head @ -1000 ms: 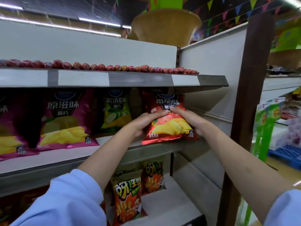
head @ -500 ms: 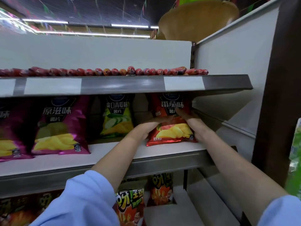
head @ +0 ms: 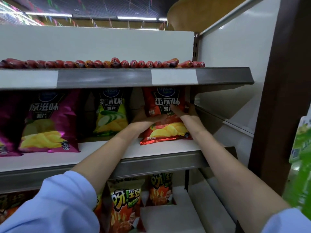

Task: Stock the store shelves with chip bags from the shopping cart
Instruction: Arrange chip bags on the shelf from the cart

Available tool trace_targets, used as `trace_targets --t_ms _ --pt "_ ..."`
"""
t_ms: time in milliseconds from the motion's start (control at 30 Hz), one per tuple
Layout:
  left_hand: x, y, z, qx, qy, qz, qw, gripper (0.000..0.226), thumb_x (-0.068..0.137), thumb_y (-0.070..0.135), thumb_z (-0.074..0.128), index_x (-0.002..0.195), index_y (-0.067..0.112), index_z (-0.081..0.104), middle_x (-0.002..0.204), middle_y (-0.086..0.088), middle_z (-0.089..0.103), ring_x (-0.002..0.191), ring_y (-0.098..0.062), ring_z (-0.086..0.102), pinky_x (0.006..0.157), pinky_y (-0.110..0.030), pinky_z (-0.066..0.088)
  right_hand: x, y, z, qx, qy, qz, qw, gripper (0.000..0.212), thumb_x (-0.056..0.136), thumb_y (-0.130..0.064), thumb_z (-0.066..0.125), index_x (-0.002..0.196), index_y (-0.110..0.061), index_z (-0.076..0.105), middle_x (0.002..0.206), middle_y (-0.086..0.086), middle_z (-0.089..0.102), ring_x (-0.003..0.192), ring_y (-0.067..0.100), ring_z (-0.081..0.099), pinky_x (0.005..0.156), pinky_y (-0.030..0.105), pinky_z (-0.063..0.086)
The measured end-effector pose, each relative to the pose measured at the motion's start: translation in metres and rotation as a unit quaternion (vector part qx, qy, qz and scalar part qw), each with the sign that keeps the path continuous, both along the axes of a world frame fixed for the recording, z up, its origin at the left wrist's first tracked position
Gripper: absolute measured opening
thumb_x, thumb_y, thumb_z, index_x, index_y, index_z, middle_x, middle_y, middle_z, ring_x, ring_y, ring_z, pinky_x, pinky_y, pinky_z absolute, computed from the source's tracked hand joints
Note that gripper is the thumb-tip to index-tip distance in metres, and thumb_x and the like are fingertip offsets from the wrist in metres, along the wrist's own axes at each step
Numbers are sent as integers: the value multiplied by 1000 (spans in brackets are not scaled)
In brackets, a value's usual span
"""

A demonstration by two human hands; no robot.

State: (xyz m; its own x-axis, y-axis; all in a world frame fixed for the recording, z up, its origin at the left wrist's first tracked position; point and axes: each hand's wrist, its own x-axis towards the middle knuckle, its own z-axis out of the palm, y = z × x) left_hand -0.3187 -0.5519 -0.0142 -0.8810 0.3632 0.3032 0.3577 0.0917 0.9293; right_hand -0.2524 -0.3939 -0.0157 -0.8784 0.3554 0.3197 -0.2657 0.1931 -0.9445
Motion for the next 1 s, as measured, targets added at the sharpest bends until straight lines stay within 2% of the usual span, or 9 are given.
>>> trace_targets --t_ms 200,367,467,567,633,667,733,867,1000 --pt "-3 -1 -2 -115 74 77 988 85 75 39 78 144 20 32 140 -1 51 128 -22 48 97 -22 34 -4 1 -7 75 12 -6 997 70 78 -32 78 138 -23 42 129 0 57 118 21 54 91 26 41" --pt "8 -4 -4 -145 84 152 974 80 74 44 78 139 16 41 139 -5 51 128 -25 48 100 -21 35 -13 -1 -10 148 23 -60 987 87 72 -38 82 143 -17 36 144 9 43 132 28 42 110 42 38" --pt "16 -5 -7 -190 113 209 953 96 69 57 77 143 14 33 145 -10 44 131 -27 45 108 -36 39 -10 -5 -9 203 40 -120 971 106 61 -52 80 147 -17 30 147 12 35 134 35 36 109 49 37" --pt "39 -8 -5 -263 188 282 904 103 71 58 75 146 9 24 141 -14 40 126 -29 46 95 -36 45 -1 -16 -3 293 60 -144 943 80 75 -35 78 140 -10 39 138 19 43 125 39 44 104 46 42" --pt "54 -9 -3 -326 209 294 874 87 75 62 68 136 8 38 126 -14 52 108 -30 56 74 -33 46 12 -27 6 383 31 -139 913 41 86 -36 69 107 -3 59 105 21 62 102 39 60 86 45 50" --pt "58 -12 -1 -338 204 293 871 74 78 61 66 126 7 49 114 -13 59 98 -30 61 67 -32 45 18 -33 8 421 42 -141 895 37 89 -38 65 95 -2 60 93 20 62 93 38 62 79 45 51" --pt "66 -25 0 -323 187 293 880 52 83 52 65 107 7 58 99 -10 64 90 -28 63 65 -34 50 28 -45 9 457 102 -139 872 40 91 -38 62 97 2 59 93 23 60 90 39 59 75 45 47" --pt "86 -74 0 -290 205 312 881 38 88 28 62 112 2 49 108 -15 54 100 -31 54 82 -39 47 36 -97 5 427 217 -59 876 47 90 -34 62 118 3 56 105 26 56 98 40 53 80 41 42" --pt "102 -146 -4 -252 231 354 871 36 81 15 64 112 1 50 110 -19 55 101 -36 54 81 -41 45 35 -185 4 393 322 49 860 50 83 -37 51 116 0 57 111 18 55 103 31 50 88 32 38"
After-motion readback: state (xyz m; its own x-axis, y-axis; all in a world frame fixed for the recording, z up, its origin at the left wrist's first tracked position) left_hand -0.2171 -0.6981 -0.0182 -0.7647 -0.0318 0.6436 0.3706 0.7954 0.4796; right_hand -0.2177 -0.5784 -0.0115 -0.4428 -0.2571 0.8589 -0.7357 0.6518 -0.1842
